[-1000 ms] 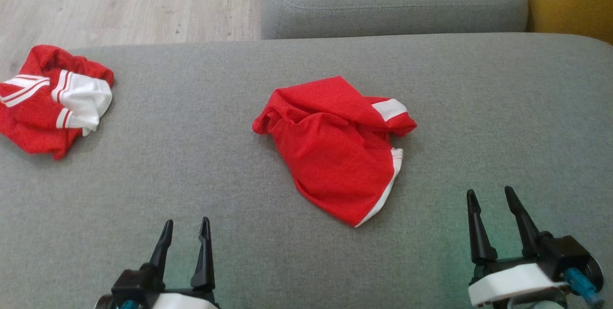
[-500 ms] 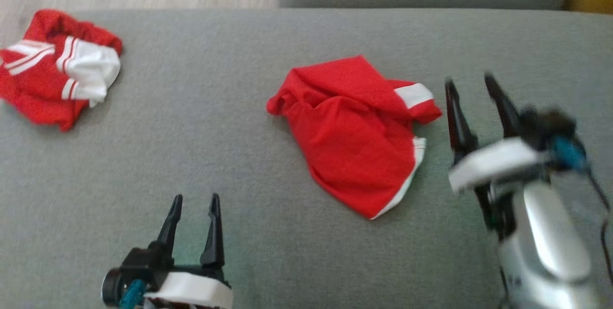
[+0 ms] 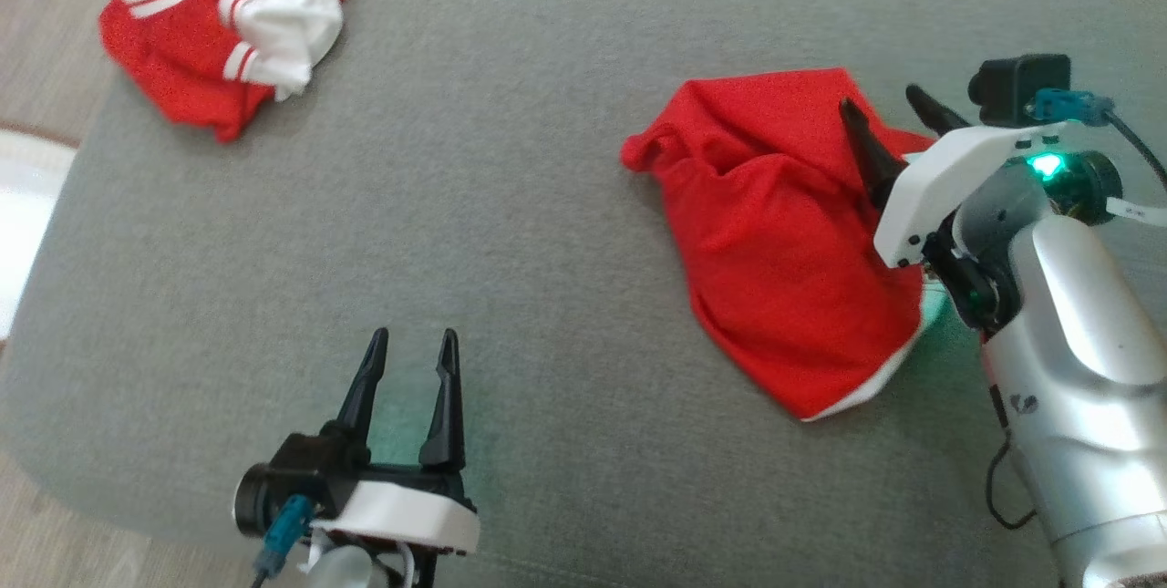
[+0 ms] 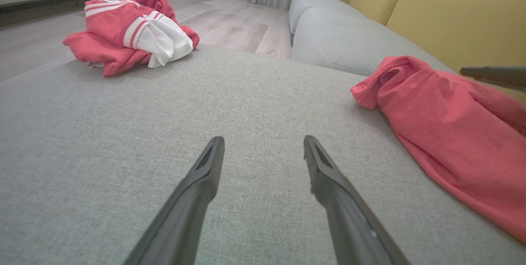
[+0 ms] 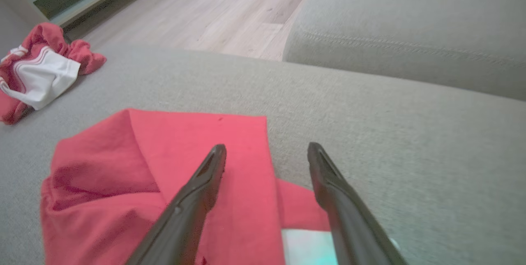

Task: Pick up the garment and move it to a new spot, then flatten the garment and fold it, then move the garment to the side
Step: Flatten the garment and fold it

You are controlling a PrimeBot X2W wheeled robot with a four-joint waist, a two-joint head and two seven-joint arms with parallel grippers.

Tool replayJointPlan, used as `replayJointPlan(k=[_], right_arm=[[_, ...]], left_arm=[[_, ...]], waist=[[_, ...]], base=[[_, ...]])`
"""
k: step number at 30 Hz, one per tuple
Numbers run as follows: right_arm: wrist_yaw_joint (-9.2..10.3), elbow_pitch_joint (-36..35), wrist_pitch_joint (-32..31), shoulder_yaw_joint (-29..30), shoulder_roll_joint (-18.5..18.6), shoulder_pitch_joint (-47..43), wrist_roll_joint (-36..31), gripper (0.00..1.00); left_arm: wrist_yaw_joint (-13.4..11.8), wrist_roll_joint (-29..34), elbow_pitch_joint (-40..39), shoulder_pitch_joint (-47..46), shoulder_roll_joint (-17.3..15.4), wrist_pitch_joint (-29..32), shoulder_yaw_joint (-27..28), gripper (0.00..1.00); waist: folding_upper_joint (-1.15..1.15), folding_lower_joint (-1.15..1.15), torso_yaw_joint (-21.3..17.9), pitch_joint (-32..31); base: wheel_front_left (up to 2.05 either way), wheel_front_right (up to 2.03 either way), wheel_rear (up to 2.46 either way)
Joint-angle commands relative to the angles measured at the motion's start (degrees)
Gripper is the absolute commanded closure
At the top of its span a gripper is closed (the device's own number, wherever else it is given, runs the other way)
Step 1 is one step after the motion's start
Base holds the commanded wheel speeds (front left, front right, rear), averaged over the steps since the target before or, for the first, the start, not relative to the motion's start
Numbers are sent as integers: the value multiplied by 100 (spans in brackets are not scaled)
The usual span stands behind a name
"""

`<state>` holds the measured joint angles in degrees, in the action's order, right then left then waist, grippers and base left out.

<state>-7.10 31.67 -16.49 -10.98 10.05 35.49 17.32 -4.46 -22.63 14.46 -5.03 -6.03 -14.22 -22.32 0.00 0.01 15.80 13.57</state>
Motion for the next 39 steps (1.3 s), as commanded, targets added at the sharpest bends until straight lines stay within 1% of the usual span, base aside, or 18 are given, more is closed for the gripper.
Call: replayJointPlan(k=[1,5,7,8,9,10,11,15,19,26,29,31,32,35,39], right_arm=[[-39,-47,-83,-146,49,236,109,0],[-39,247,-243,-316,121,334,411,0],[-39,271,-250,-372,123,344,504,0],[-39,278,-226,-415,119,351,607,27],[-39,275,-186,-463,126,358,692,58],[-39,278,-150,-519,140,364,758,95],[-39,266,-109,-603,150,369,825,100],[-39,210,255,-798,223,411,996,100],[-39,223,676,-825,308,495,1051,100],[-39,169,1335,-452,575,721,821,100],[-39,-21,1426,-363,635,697,673,100],[-39,-236,1449,-389,589,654,626,100],[-39,-473,1406,-513,489,576,577,100],[-39,-841,1256,-891,290,379,536,100],[-39,-1218,1075,-1653,24,-9,449,100]], left_arm=[[36,62,-119,-209,23,-62,139,0],[63,90,-46,-261,85,-72,130,0],[66,97,-30,-266,96,-73,134,0],[69,104,-22,-272,107,-74,142,0],[72,113,-21,-276,116,-75,157,0],[74,123,-19,-276,124,-75,172,0],[78,135,-17,-273,131,-76,187,0],[119,188,-20,-275,152,-76,230,0],[145,244,-19,-255,163,-77,276,0],[184,340,9,-177,147,-77,311,0],[208,362,43,-131,127,-77,293,0],[215,368,58,-97,106,-77,284,0],[218,372,68,-70,78,-77,277,0],[210,378,58,-51,48,-67,258,0],[197,372,24,-19,10,-34,238,0]], waist=[[0,-1,209,185],[0,-1,296,247],[0,-1,301,253],[0,-1,302,255],[0,-1,297,254],[0,-1,287,250],[0,-1,269,242],[0,-1,173,207],[0,-1,46,145],[0,-1,-182,-104],[0,-1,-239,-251],[0,-1,-278,-346],[0,-1,-310,-437],[0,-1,-323,-540],[0,-1,-316,-620]], base=[[0,0,0],[0,0,0],[0,0,0],[0,0,0],[0,0,0],[0,0,0],[0,0,0],[0,0,0],[0,0,0],[0,0,0],[0,0,0],[0,0,0],[0,0,0],[0,0,0],[0,0,0]])
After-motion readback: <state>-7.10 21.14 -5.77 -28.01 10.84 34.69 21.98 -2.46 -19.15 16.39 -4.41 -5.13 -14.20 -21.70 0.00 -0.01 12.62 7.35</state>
